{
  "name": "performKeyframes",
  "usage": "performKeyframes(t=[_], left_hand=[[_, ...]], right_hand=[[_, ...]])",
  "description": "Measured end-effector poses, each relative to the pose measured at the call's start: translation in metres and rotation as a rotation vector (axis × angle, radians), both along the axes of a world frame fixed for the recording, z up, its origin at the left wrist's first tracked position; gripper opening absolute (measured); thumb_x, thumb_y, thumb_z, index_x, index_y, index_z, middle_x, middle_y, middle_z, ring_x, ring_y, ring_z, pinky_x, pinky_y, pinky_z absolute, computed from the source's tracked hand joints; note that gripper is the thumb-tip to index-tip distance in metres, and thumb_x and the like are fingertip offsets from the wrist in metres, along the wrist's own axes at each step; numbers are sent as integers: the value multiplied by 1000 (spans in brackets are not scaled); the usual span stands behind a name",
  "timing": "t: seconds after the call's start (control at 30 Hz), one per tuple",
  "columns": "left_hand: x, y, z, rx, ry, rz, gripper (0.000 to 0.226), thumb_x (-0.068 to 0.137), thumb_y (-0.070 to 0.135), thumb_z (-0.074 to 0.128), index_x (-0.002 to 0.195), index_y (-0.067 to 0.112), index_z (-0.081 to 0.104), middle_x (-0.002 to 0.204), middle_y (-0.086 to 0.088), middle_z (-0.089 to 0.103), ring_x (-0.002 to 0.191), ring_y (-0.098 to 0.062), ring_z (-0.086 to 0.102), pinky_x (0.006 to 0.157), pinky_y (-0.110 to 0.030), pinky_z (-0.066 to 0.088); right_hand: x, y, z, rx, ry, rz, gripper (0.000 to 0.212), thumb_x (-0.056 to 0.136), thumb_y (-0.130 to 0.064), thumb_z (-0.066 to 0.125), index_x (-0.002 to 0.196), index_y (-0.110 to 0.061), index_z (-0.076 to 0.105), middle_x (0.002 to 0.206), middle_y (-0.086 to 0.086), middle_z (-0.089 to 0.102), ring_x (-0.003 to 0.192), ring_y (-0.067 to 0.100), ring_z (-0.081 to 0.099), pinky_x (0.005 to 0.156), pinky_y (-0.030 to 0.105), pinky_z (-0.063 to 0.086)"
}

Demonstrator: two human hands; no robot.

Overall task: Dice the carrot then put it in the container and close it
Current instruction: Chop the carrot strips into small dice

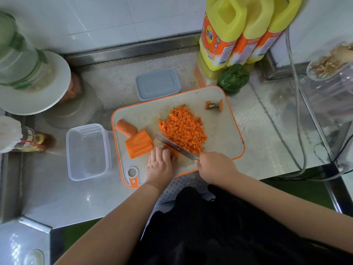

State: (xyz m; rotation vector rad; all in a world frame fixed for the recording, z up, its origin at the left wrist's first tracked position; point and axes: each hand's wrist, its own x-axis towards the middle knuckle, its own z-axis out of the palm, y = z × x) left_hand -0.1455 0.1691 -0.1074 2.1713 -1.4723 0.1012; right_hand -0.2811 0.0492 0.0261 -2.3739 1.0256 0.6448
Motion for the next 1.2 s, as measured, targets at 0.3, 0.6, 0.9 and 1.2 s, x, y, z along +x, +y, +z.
performKeyframes(t=[0.3, 0.6, 0.9, 1.2], left_hand=[[0, -2, 1, -33, -22, -10, 12, 100, 18, 42, 95, 8, 45, 96, -19, 55, 84, -34, 49, 75, -44, 46], [-3, 5, 15, 47, 48, 36, 25, 101, 29, 40, 96, 8, 53, 104, -17, 56, 90, -33, 50, 81, -42, 46], [-1, 0, 11, 7, 45, 14, 13, 98, 22, 43, 96, 10, 45, 98, -18, 56, 89, -34, 50, 80, -45, 50], [-3, 1, 6, 19, 50, 32, 10, 95, 17, 46, 97, 7, 47, 103, -18, 57, 92, -33, 49, 79, -45, 49]], right_hand=[[11, 6, -22, -5, 24, -54, 18, 99, -20, 44, 104, -10, 58, 101, 8, 63, 94, 30, 62, 71, 35, 44], [14, -10, -14, 119, -65, -117, 33, 101, -37, 41, 92, -8, 54, 77, 6, 53, 84, 30, 59, 65, 35, 40], [-2, 5, 0, 56, 36, -11, 29, 101, -31, 38, 105, -8, 55, 101, 11, 61, 94, 30, 61, 71, 35, 44], [10, 15, -16, 17, 103, -51, 22, 100, -21, 41, 108, -12, 59, 106, 7, 63, 97, 26, 61, 72, 33, 44]])
